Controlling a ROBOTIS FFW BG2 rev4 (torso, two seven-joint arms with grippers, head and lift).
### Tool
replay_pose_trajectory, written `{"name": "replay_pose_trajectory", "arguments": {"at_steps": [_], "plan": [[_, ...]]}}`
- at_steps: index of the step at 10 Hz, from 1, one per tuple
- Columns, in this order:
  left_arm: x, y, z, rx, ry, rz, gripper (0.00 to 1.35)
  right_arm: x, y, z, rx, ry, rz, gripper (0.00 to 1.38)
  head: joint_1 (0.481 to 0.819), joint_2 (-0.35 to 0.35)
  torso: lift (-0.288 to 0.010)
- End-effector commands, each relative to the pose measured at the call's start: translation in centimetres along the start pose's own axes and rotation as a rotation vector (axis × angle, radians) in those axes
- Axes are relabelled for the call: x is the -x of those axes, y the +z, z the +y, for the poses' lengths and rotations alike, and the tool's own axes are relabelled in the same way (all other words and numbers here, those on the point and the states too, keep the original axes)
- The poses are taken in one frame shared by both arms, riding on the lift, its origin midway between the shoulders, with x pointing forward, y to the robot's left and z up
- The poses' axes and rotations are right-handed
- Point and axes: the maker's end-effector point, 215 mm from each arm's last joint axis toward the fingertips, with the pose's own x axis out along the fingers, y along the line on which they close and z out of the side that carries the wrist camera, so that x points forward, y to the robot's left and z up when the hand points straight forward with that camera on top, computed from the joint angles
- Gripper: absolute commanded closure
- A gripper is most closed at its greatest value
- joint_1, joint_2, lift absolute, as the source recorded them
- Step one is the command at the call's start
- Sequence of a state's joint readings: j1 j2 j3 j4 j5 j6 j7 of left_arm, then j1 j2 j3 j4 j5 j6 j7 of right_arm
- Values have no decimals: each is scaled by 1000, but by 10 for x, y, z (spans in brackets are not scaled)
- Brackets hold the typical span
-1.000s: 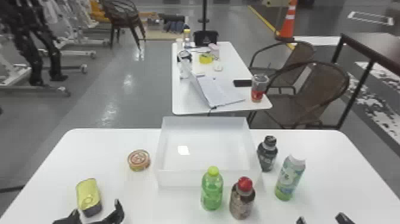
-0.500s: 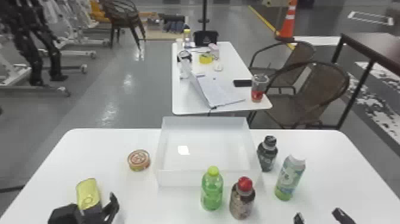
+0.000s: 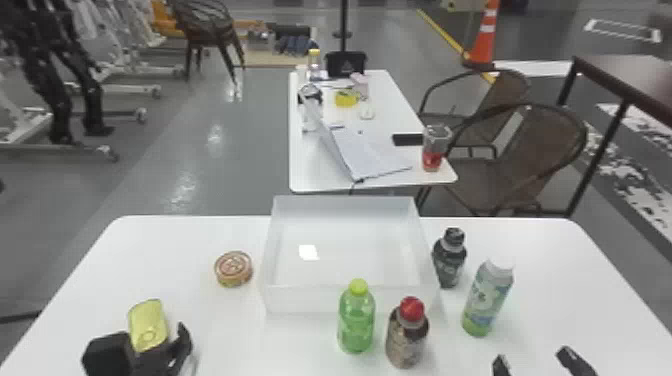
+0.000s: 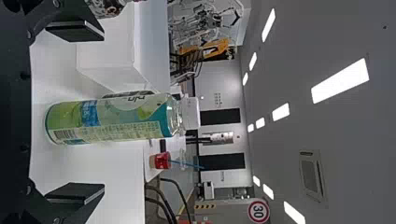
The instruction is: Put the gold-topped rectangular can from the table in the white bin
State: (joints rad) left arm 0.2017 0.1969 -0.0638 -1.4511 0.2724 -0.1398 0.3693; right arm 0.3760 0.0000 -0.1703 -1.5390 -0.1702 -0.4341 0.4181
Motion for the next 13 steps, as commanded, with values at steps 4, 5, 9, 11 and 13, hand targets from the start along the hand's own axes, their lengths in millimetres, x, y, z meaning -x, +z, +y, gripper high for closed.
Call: {"name": "replay_pose_trajectory", "arguments": {"at_steps": [4,5,9,11,13], "plan": [[-12,-14,14,-2,27,46,763,-1,0,0,-1,2,0,151,549,0,-100],[-12,-20,15,-5,20,57,829,-1,0,0,-1,0,0,151,549,0,-100],[-12,-15,11,9,0,38,820,-1,0,0,0,0,-2,151,549,0,-100],[-4,6,-3,17,-45,-20,822,-1,0,0,-1,2,-2,151,549,0,-100],[7,56,-30,12,-127,-127,822,-1,-1,0,-2,1,1,151,549,0,-100]]}}
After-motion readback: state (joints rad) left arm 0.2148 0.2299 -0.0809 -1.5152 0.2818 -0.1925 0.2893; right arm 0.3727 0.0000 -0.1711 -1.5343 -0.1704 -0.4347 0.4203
